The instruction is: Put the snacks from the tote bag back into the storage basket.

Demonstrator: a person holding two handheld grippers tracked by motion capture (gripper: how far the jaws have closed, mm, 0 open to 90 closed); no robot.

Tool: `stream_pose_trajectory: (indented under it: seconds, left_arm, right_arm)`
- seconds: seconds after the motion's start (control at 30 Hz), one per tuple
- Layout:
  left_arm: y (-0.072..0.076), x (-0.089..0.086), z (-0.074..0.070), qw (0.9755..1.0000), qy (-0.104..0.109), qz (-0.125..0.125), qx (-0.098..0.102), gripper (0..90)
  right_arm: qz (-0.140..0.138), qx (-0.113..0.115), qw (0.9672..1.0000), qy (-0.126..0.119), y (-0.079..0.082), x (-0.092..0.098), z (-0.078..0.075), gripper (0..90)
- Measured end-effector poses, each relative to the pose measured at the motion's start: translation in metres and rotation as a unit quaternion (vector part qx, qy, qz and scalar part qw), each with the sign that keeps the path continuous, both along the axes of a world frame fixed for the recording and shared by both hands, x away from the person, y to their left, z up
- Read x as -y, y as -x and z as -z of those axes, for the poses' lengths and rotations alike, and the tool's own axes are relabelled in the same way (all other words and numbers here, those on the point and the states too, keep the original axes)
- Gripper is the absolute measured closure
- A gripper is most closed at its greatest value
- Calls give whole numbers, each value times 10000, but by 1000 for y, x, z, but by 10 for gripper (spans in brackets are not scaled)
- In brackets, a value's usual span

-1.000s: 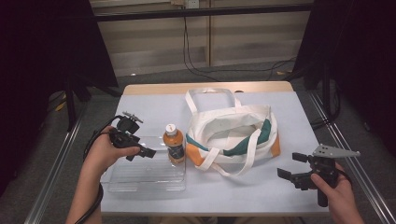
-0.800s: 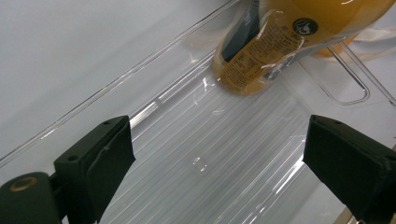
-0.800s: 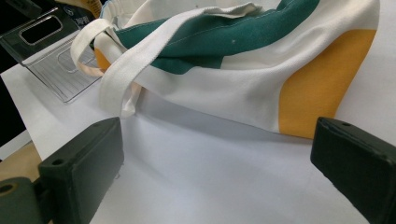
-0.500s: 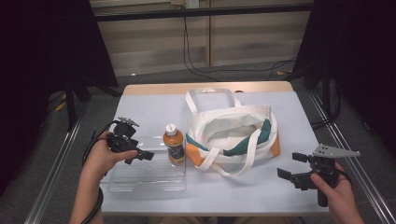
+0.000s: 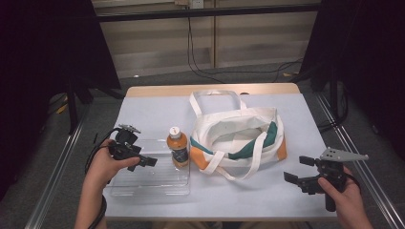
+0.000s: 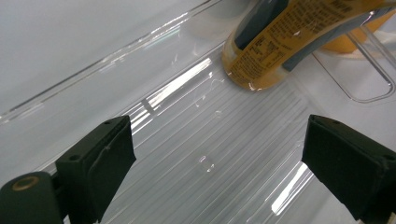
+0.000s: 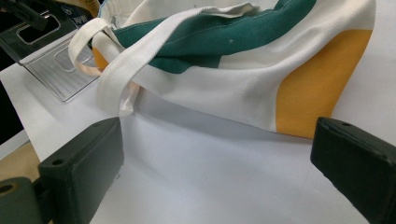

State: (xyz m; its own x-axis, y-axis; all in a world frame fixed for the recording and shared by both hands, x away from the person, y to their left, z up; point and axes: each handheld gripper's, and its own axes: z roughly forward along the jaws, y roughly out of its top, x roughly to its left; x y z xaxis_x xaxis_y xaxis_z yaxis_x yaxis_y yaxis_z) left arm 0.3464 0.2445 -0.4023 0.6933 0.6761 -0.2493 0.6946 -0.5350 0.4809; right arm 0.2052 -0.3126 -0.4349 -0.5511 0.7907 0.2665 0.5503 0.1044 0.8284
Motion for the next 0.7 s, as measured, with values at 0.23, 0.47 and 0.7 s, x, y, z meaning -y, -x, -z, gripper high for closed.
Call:
stream_pose_trajectory:
  seconds: [0.23,0.47,0.7]
  left_arm:
    - [1,-3,0,9999,7,3,111,91]
    - [5,-2,2,9999,7,-16,128,93]
    - [8,-2,0,9998,28,12,185,95]
  right_arm:
    - [-12,6,10000,24,0,-1,-1,25]
    - [-63,17,10000,16,-1,-2,-1,25]
    - [-56,22,10000,12,-3,-2,-2,25]
